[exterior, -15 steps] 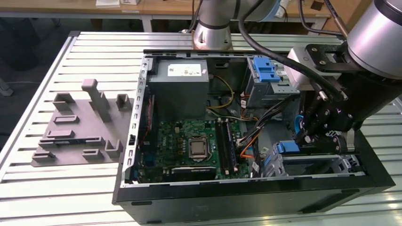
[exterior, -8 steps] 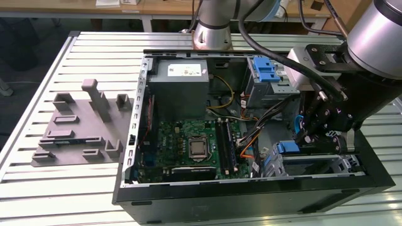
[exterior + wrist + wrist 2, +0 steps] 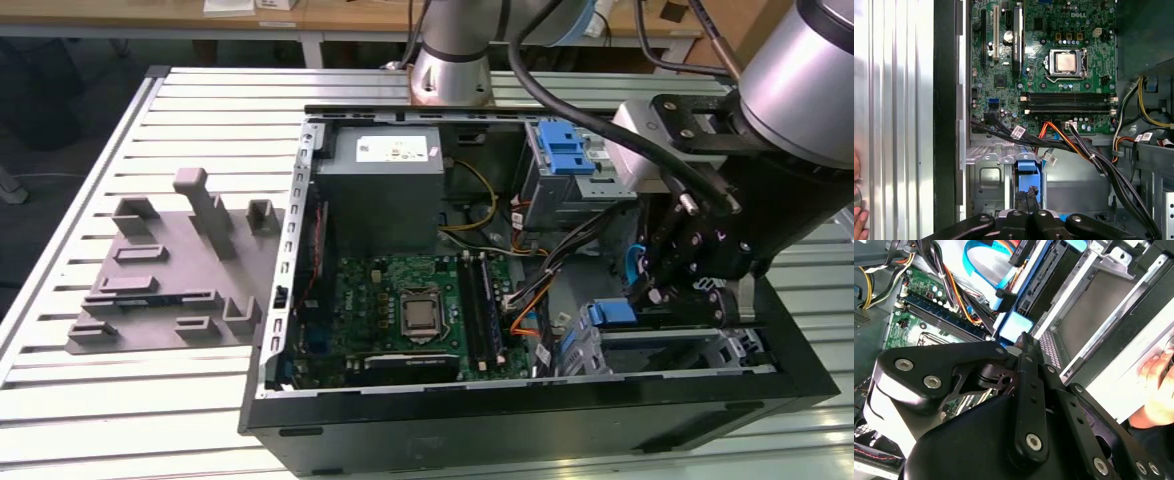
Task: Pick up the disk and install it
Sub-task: 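Insert the first disk wire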
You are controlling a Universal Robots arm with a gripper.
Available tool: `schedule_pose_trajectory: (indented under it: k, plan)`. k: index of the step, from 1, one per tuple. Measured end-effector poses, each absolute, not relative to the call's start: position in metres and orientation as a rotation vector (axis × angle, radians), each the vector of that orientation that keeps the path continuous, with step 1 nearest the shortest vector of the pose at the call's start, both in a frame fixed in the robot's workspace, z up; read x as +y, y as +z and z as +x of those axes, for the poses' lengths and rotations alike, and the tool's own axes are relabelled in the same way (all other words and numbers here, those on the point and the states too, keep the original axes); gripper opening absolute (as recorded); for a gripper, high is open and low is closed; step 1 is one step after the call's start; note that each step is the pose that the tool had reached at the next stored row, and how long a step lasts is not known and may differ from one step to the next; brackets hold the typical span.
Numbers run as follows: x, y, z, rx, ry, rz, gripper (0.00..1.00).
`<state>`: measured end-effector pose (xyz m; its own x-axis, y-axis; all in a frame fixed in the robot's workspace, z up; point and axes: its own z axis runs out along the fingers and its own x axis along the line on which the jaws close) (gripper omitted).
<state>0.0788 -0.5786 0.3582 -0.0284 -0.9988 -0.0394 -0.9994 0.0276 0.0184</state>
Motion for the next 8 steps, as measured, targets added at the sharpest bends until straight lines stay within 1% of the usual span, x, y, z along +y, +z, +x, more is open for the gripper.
schedule_pose_trajectory:
  k: [8]
  plan:
    - [-0.579, 0.358, 0.094, 2.241, 0.064, -2.179, 0.11]
